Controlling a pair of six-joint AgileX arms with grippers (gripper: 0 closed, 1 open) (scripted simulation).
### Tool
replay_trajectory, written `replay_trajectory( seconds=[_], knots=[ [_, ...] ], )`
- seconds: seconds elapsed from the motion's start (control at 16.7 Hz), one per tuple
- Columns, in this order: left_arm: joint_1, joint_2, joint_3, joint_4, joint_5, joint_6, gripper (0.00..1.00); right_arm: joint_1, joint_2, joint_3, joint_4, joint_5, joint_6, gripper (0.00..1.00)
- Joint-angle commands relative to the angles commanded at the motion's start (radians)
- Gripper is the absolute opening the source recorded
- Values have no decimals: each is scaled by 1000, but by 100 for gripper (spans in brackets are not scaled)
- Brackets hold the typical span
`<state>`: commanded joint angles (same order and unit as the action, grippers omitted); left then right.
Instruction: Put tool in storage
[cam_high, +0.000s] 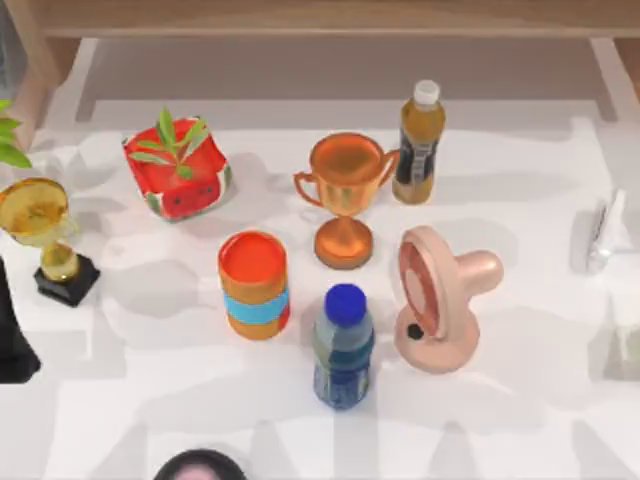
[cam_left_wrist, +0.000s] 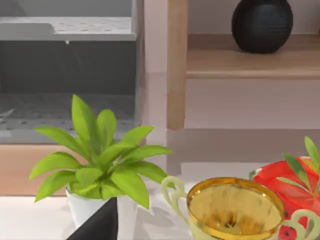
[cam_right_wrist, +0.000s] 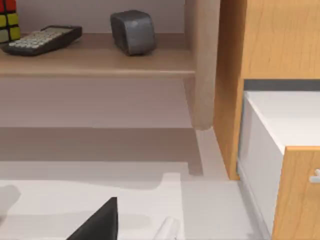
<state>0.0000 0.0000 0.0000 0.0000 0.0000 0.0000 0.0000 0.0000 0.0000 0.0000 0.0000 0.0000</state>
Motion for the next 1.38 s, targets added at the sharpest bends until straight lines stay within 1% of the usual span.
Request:
replay_trajectory(
  seconds=[0.24,0.36,0.54,0.72,1.2,1.38],
  knots=[
    [0,0,0,0,0,0,100,1,30,30,-19,1,8,100],
    [0,0,0,0,0,0,100,3,103,100,-64,1,28,100],
    [0,0,0,0,0,0,100,8,290,273,-171,1,74,100],
    [0,0,0,0,0,0,100,15,560,496,-314,1,134,100],
    [0,0,0,0,0,0,100,53,1464,1136,-766,-2,318,100],
    [0,0,0,0,0,0,100,70,1753,1353,-914,-5,380,100]
  ],
)
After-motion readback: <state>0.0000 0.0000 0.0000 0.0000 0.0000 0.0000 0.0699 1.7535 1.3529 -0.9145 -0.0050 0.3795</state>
